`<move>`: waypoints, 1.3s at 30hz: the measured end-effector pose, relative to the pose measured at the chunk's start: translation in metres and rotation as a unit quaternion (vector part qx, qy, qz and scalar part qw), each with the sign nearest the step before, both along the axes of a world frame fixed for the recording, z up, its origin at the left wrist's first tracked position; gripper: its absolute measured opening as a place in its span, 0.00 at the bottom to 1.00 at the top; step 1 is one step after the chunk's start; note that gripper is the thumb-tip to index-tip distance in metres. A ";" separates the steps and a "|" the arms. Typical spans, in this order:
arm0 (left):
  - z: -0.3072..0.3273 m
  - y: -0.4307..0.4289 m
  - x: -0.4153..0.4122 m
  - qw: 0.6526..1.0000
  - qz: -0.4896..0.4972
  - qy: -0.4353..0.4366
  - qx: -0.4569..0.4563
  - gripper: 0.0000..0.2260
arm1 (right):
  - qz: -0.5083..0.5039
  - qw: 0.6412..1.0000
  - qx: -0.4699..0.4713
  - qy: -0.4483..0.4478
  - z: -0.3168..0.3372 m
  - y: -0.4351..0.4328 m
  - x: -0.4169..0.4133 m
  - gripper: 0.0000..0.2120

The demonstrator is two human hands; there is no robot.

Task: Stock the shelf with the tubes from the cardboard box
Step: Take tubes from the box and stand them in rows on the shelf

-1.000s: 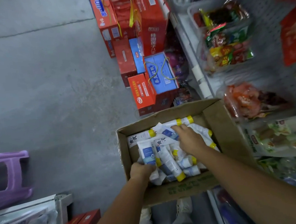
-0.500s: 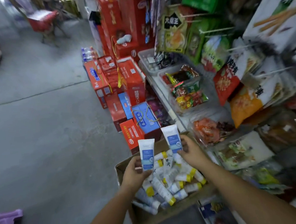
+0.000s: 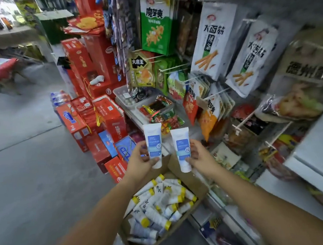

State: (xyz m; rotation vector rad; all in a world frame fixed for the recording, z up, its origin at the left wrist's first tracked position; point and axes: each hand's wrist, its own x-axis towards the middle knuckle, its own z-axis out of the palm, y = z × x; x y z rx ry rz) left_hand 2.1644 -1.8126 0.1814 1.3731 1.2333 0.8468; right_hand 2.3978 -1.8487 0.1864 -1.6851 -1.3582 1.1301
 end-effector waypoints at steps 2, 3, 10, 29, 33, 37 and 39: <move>0.017 0.001 0.013 1.000 -0.016 0.007 0.026 0.24 | -0.015 1.000 0.002 0.007 0.018 -0.007 0.011 0.25; 0.026 0.001 0.020 0.999 -0.024 0.006 0.037 0.25 | -0.023 1.000 0.006 0.009 0.028 -0.010 0.016 0.24; 0.093 0.002 0.057 0.995 -0.064 -0.031 0.070 0.25 | -0.054 0.997 0.063 -0.006 0.095 -0.035 0.049 0.26; 0.211 -0.110 0.193 0.968 -0.195 -0.067 0.142 0.28 | -0.196 0.966 0.168 -0.023 0.214 -0.206 0.166 0.25; 0.222 -0.146 0.230 0.959 -0.227 -0.072 0.152 0.26 | -0.237 0.956 0.167 -0.035 0.220 -0.255 0.196 0.27; 0.228 -0.178 0.264 0.949 -0.264 -0.078 0.155 0.26 | -0.272 0.946 0.170 -0.041 0.228 -0.304 0.223 0.29; 0.230 -0.194 0.279 0.945 -0.277 -0.085 0.149 0.26 | -0.287 0.941 0.173 -0.038 0.232 -0.327 0.235 0.29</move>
